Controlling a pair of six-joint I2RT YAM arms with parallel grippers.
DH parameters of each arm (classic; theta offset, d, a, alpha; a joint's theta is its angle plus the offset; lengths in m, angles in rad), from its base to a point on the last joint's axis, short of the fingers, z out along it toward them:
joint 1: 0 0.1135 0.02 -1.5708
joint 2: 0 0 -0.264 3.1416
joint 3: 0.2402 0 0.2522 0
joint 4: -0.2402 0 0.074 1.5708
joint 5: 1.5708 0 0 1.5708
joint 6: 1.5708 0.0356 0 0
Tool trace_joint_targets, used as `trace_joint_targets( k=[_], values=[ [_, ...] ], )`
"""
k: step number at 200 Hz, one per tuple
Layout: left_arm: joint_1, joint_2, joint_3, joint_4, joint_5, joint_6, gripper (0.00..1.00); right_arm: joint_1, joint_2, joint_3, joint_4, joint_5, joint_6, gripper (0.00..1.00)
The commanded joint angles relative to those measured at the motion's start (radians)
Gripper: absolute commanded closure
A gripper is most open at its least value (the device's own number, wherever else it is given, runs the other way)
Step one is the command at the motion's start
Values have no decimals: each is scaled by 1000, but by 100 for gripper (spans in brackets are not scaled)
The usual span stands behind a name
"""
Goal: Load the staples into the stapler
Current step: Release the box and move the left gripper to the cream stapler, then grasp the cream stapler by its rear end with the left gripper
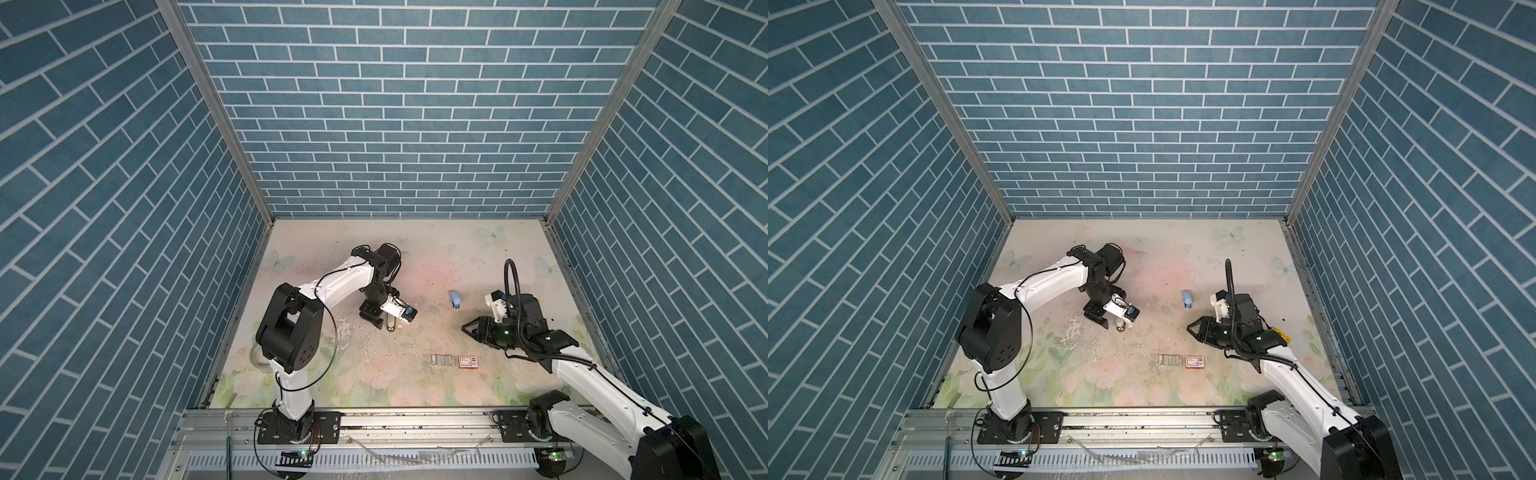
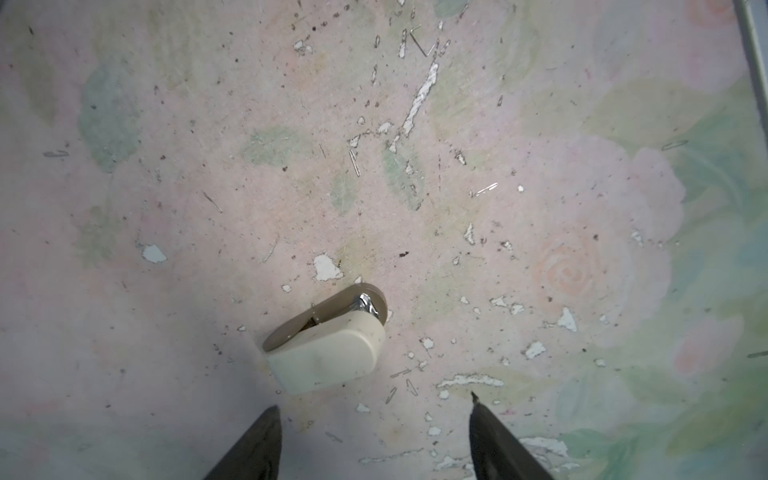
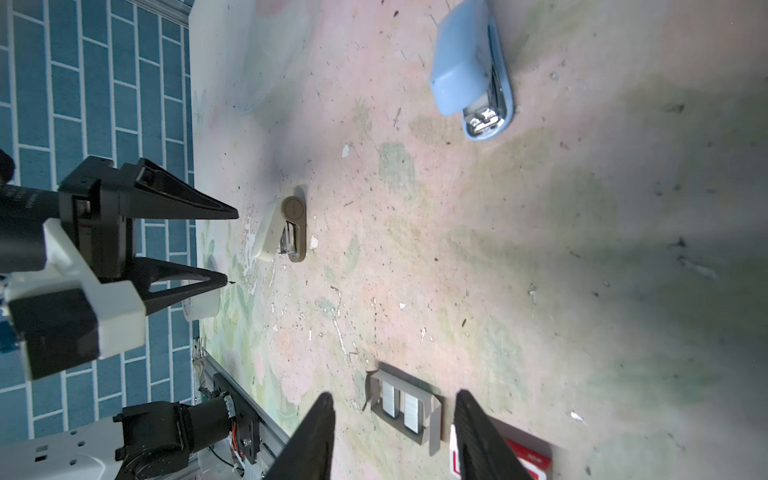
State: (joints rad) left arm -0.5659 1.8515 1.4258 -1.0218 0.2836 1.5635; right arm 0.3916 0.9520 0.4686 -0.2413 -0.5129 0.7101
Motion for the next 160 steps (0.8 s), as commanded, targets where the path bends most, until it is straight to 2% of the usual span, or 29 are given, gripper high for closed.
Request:
trace_joint_targets(
  k=[1,45,108,134,160],
  values=[
    [10,16,5,45,31,114,26,-4,14,28,18,19,8,52],
    [8,78,3,54,15,237,26,-8,65,28,44,32,11,52],
    [-2,123,-8,113,9,269,28,-14,97,17,74,41,16,54],
    [-5,123,-22,144,13,251,32,-16,106,14,80,39,15,56],
    [-10,117,-49,174,-3,235,42,-17,106,15,81,40,15,58]
  ],
)
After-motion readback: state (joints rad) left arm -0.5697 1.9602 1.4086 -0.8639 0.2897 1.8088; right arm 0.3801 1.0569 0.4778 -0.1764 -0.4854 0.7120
